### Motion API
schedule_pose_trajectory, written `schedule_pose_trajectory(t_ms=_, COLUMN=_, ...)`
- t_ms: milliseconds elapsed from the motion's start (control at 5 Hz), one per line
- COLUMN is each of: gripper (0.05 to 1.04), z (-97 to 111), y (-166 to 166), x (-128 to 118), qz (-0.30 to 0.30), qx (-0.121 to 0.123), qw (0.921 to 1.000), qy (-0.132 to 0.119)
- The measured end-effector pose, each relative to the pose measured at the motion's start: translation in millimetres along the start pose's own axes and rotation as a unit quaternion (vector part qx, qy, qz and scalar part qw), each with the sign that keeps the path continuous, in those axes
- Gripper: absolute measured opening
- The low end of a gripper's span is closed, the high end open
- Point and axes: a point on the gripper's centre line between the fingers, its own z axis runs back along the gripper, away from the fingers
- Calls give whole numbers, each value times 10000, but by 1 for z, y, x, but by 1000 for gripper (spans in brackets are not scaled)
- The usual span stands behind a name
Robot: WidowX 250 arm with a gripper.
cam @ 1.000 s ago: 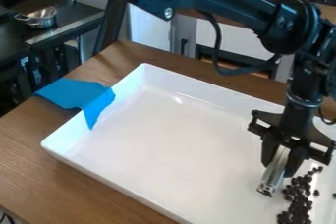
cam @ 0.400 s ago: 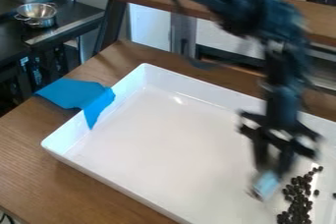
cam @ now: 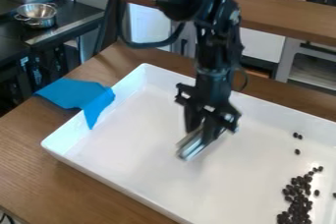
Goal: Sweep into pile
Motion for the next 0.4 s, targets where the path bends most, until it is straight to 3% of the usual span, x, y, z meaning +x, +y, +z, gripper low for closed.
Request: schedule_pose_trajectory(t_ms=400, gripper=371, z=0, y=103, x=-30, qz=186, qx=196, qw=9995, qy=-162)
